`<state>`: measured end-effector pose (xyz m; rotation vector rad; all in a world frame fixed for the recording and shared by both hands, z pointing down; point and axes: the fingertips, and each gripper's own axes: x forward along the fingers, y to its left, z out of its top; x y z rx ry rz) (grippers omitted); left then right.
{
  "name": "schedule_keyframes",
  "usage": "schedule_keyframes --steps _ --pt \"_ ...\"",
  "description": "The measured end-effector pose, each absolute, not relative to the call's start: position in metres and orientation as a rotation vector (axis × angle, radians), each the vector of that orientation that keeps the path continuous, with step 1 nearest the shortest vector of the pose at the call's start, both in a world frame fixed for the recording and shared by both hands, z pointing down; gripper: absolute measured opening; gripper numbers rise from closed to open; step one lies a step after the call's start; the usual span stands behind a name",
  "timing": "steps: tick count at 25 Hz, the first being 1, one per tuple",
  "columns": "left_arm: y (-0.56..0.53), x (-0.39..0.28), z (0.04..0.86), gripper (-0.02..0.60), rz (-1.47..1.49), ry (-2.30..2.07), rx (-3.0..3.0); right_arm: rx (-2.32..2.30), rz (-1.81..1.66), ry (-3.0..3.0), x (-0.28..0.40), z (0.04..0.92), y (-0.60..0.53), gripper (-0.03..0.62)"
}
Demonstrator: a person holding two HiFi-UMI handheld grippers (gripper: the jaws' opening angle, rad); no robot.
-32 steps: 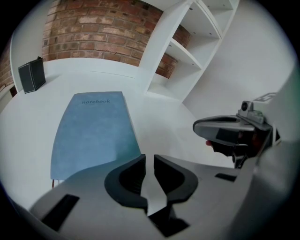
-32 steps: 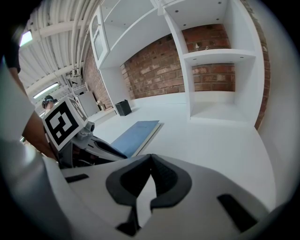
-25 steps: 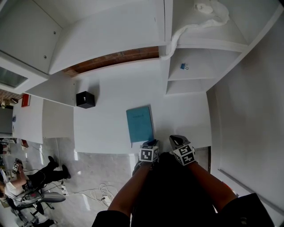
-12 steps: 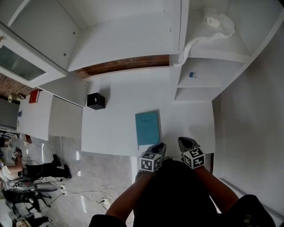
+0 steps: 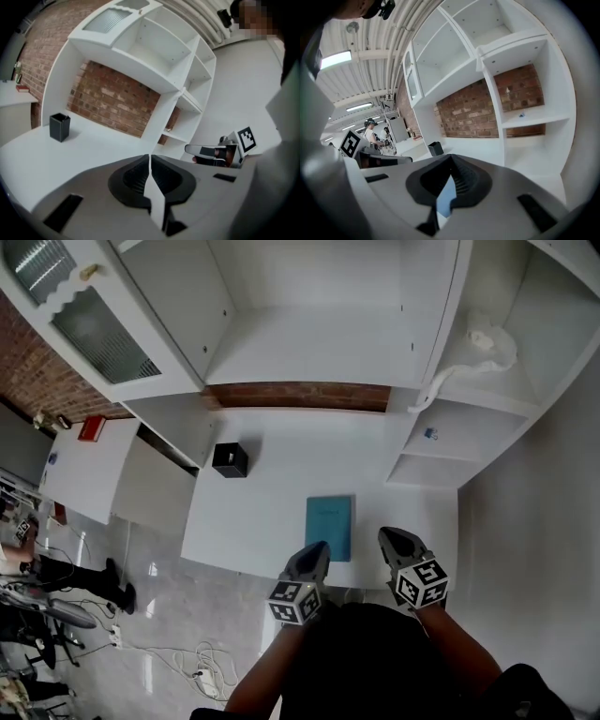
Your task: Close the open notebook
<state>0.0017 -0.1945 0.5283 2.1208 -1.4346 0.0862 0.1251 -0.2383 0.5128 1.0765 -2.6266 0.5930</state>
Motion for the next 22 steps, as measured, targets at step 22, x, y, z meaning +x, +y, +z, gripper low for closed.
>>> schedule_keyframes --steps 22 --pt "-0.187 -0.16 0.429 0.009 0.108 -1.738 2.22 1.49 0.33 -2.508 0.135 0.424 -0.24 -0.002"
